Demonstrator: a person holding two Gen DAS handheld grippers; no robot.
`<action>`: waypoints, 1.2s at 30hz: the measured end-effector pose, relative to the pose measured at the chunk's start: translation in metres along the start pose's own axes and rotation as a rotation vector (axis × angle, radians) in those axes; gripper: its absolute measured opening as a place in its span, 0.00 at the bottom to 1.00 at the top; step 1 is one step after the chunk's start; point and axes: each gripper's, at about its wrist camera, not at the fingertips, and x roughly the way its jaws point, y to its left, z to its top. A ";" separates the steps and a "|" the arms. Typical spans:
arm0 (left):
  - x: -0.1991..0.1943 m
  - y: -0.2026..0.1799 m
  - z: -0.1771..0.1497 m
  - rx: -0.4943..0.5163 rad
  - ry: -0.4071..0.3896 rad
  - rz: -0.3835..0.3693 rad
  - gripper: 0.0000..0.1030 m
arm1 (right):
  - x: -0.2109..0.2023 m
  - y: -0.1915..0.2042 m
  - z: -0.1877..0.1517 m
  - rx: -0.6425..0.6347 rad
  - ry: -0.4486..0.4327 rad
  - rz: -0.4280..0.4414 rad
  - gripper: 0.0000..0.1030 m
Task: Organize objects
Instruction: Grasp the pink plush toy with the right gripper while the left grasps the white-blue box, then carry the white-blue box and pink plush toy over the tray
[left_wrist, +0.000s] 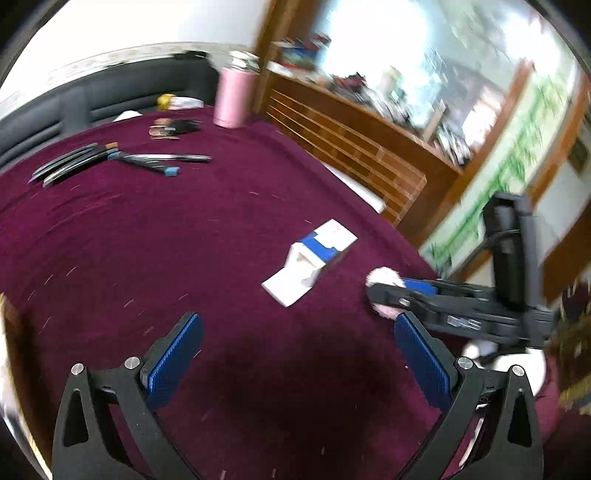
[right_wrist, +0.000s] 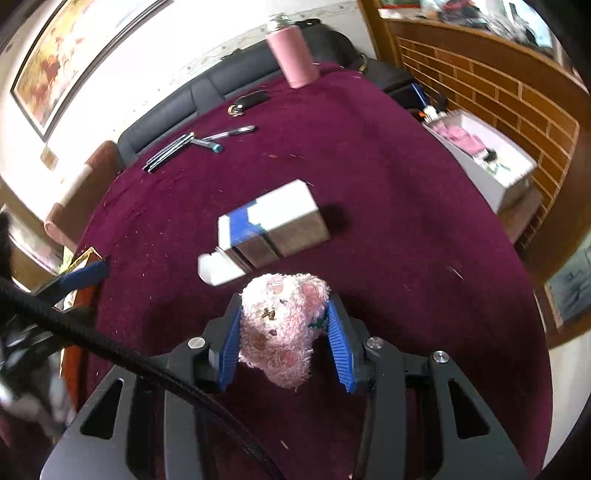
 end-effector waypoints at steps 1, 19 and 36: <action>0.011 -0.006 0.005 0.037 0.017 0.000 0.98 | -0.003 -0.005 -0.004 0.011 0.007 0.003 0.40; 0.108 -0.040 0.040 0.222 0.157 0.043 0.28 | -0.014 -0.024 -0.018 0.062 0.007 0.087 0.41; -0.112 0.056 -0.057 -0.139 -0.095 0.128 0.28 | -0.019 0.143 -0.026 -0.218 0.038 0.300 0.41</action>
